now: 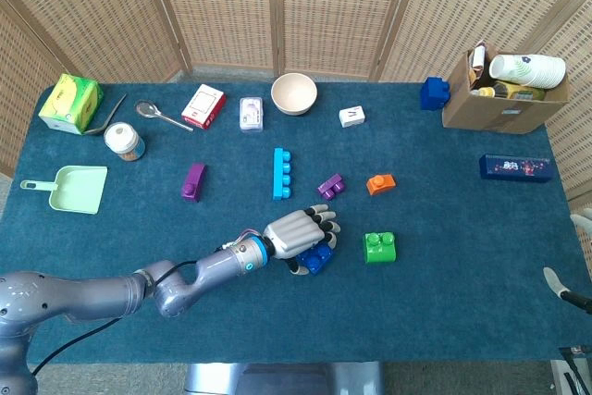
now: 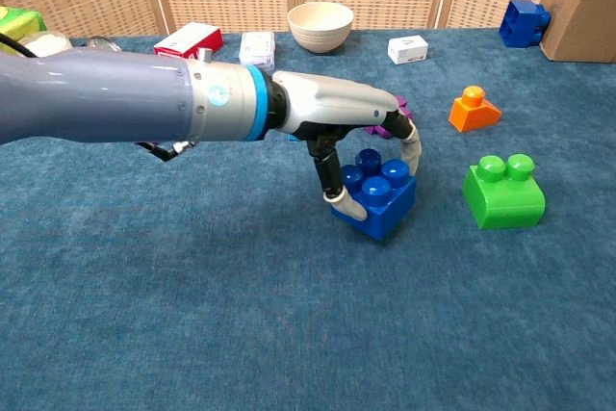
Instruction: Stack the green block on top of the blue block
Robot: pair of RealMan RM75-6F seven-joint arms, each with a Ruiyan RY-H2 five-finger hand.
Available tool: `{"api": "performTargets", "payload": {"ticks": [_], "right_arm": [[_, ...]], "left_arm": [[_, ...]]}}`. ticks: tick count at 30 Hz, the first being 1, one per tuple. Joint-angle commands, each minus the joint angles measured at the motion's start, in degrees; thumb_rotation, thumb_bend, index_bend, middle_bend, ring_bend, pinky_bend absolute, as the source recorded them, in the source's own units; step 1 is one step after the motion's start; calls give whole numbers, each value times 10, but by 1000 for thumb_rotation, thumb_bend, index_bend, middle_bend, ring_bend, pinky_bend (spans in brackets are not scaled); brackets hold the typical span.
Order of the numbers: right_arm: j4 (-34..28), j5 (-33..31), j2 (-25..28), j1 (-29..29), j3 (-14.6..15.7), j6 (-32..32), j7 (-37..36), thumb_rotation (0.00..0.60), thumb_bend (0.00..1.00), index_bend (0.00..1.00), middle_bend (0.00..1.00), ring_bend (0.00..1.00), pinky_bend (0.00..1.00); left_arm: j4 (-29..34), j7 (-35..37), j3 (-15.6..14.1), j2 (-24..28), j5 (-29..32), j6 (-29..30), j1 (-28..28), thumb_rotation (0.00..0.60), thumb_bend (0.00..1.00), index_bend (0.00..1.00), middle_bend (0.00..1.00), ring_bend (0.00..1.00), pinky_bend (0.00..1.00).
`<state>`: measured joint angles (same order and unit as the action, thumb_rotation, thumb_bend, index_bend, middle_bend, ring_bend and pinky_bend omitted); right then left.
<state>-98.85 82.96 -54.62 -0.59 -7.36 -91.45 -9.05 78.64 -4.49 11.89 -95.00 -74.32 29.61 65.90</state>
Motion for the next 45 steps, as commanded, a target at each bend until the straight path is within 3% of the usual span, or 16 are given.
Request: {"api": "performTargets", "payload": {"ticks": [1, 14, 24, 32, 36, 45], "right_arm": [[-1, 1, 1, -2, 0, -3, -1, 525, 240, 175, 150, 22, 187], [-4, 3, 3, -4, -3, -9, -2, 524, 242, 175, 149, 20, 187], [-6, 3, 7, -7, -3, -12, -3, 522, 242, 175, 148, 18, 186], [-5, 2, 9, -5, -4, -6, -6, 525, 242, 175, 147, 17, 186], [-4, -1, 13, -1, -6, 1, -12, 524, 242, 175, 148, 17, 186], [4, -7, 20, 26, -10, 49, -16, 517, 241, 169, 143, 17, 187]], "left_arm": [[-14, -8, 2, -13, 15, -6, 12, 552, 306, 450, 182, 53, 0], [-59, -24, 4, -49, 53, -16, 45, 556, 306, 406, 154, 30, 0], [-66, -60, -1, -48, 79, -18, 69, 546, 305, 181, 85, 0, 0], [-63, -71, -1, -43, 100, -9, 78, 543, 305, 98, 44, 0, 0], [-35, -65, 7, -14, 101, 9, 70, 539, 305, 72, 30, 0, 0], [96, -34, 0, 127, 79, 94, -10, 541, 305, 82, 32, 0, 0]]}}
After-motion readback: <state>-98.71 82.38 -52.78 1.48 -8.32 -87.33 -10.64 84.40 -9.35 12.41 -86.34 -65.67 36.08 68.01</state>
